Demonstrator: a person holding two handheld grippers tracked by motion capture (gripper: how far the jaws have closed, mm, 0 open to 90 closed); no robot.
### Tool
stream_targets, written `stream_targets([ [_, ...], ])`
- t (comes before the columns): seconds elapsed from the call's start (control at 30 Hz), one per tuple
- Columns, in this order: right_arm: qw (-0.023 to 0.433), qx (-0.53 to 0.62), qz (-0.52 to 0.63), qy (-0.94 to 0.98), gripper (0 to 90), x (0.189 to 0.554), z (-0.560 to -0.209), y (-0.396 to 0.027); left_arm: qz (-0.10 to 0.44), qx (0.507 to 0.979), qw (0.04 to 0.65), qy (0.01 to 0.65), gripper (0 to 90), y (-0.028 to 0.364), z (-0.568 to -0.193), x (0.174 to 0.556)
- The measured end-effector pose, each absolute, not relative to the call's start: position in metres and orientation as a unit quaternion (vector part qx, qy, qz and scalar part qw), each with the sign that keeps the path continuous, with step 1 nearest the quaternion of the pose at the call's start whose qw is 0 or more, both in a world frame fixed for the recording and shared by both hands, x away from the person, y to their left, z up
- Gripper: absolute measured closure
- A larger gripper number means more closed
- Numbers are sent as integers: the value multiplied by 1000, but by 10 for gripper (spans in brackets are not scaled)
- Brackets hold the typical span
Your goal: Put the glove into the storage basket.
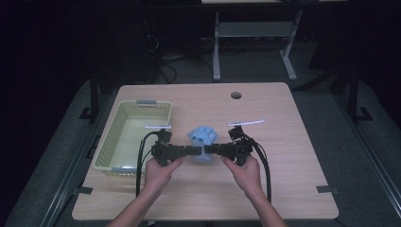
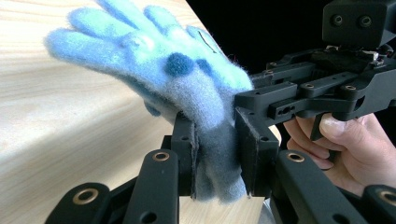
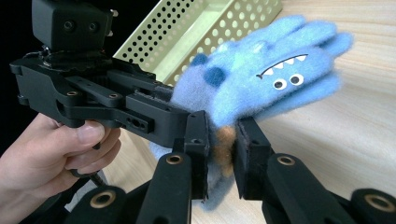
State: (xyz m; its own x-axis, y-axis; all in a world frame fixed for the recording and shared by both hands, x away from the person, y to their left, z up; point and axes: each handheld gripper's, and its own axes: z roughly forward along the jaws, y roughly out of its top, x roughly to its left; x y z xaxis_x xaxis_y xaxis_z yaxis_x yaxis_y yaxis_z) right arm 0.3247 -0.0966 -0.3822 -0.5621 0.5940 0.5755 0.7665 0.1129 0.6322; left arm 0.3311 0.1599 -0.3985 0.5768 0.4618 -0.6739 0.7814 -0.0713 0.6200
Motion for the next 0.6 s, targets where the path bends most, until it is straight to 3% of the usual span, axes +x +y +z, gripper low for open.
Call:
stream_targets([
  [0.6, 89, -444, -481, -751, 772, 337, -367, -73, -141, 713, 525, 442, 702, 183, -383, 337],
])
